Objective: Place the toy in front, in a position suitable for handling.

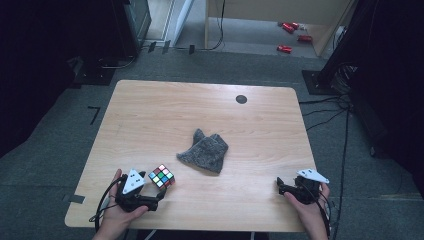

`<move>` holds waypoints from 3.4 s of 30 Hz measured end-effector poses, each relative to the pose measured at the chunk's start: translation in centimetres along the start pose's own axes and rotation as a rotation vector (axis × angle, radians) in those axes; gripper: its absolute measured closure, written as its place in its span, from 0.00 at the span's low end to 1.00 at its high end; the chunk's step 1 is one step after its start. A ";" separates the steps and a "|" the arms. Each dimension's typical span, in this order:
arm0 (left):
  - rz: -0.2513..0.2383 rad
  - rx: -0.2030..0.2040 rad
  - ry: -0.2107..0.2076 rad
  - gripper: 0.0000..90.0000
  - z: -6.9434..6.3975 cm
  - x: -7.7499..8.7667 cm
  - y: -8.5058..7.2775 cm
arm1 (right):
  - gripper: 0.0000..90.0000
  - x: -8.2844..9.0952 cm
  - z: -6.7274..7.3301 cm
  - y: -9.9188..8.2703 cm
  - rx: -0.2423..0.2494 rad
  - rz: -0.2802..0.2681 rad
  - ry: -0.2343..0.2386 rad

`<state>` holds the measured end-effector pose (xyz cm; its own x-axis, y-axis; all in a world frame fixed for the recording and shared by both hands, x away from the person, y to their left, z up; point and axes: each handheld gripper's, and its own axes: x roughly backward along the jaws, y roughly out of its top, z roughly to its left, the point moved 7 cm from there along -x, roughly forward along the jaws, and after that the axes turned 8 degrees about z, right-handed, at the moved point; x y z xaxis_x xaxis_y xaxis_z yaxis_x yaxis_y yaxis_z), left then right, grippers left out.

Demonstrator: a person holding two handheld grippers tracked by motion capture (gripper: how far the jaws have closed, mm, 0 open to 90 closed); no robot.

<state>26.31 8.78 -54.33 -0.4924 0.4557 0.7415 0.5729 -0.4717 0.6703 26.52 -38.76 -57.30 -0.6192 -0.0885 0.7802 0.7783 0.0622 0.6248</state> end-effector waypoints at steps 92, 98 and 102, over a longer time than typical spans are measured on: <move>0.082 -0.041 0.014 0.38 -1.3 -3.3 0.3 | 0.27 -6.0 24.3 9.7 0.263 -0.008 0.210; 0.079 -0.061 0.038 0.39 -1.3 -3.2 0.5 | 0.61 -6.1 23.9 9.3 0.256 -0.050 0.172; 0.063 -0.077 0.021 0.39 -1.8 -2.7 1.2 | 0.69 -5.8 23.0 9.2 0.228 -0.056 0.190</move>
<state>27.13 5.62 -55.50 -0.4710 0.4078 0.7823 0.5515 -0.5560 0.6219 34.88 -14.80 -55.40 -0.6130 -0.2813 0.7383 0.6869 0.2718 0.6740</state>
